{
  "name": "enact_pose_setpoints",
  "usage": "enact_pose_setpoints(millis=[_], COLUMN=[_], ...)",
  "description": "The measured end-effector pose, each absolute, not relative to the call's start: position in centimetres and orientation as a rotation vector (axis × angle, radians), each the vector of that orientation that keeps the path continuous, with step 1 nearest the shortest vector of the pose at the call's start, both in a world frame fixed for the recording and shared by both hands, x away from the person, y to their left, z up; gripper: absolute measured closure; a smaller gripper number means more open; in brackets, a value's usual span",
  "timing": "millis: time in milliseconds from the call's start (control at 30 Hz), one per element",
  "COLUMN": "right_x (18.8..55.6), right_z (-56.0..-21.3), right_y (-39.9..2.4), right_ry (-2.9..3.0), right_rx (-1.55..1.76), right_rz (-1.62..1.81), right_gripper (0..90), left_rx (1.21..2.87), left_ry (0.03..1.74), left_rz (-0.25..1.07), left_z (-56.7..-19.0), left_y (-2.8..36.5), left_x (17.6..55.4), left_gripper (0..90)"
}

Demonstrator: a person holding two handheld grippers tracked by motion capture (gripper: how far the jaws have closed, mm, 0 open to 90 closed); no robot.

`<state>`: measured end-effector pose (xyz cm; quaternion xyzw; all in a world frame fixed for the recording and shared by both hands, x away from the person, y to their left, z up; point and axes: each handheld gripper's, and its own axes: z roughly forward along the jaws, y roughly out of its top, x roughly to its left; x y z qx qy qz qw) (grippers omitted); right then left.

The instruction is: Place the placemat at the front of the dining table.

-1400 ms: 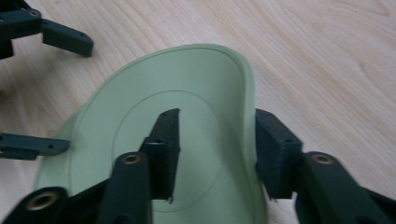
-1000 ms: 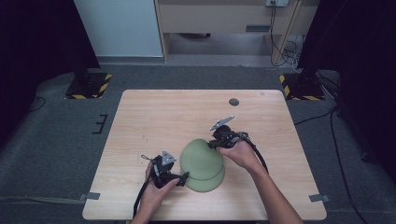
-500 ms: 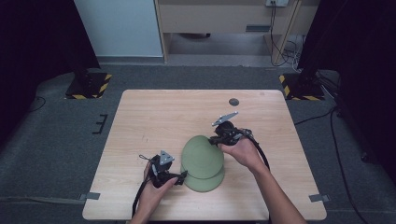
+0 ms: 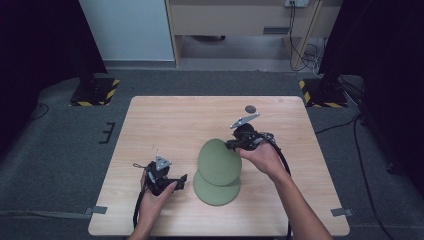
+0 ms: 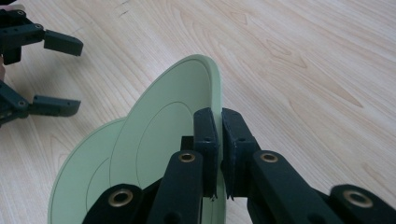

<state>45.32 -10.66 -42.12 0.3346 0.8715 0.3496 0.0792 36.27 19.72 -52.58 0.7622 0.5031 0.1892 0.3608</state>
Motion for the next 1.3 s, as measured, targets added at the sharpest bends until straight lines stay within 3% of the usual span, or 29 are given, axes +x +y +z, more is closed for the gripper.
enact_pose_setpoints(millis=[367,1300], right_x=[45.4,46.1], right_z=[-41.1,-37.7], right_y=[-11.6,-13.5], right_ry=[2.583,2.448], right_rx=[1.032,1.102], right_rz=[1.077,1.196], right_gripper=[86.0,86.1], left_rx=[1.980,2.007], left_ry=[1.390,1.388], left_rz=[0.522,0.571], left_z=[-53.4,-53.6], left_y=[20.9,20.6], left_x=[37.0,37.1], left_gripper=[3.7,2.1])
